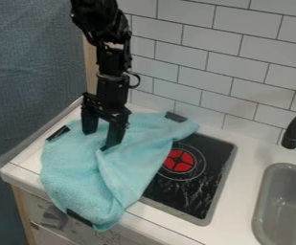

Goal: Fold the cloth from left to right

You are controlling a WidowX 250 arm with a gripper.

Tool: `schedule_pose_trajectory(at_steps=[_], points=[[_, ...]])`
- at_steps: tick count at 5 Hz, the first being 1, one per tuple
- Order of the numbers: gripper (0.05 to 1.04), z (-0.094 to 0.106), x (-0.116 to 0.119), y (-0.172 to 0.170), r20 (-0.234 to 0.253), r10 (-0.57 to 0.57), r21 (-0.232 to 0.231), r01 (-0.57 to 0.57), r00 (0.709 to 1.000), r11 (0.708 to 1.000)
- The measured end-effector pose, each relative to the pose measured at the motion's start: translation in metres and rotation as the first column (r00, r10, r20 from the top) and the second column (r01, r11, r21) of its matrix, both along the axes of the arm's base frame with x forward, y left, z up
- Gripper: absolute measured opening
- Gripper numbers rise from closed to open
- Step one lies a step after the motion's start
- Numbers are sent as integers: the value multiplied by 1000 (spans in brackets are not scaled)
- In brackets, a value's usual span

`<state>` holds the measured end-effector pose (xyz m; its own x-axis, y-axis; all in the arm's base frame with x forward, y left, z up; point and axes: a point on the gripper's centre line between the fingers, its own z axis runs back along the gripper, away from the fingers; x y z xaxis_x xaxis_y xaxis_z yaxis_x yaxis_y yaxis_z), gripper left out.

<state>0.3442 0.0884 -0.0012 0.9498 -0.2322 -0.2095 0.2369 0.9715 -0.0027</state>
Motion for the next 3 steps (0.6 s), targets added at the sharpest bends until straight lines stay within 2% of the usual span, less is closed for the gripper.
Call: schedule_pose_trajectory(at_steps=[1,2,3], points=[[999,13,2,-3,16,7,40,-8,1000,999],[999,42,7,-20,83,-36,75,30,996,997],[999,58,3,-32,150,-60,98,45,987,994]])
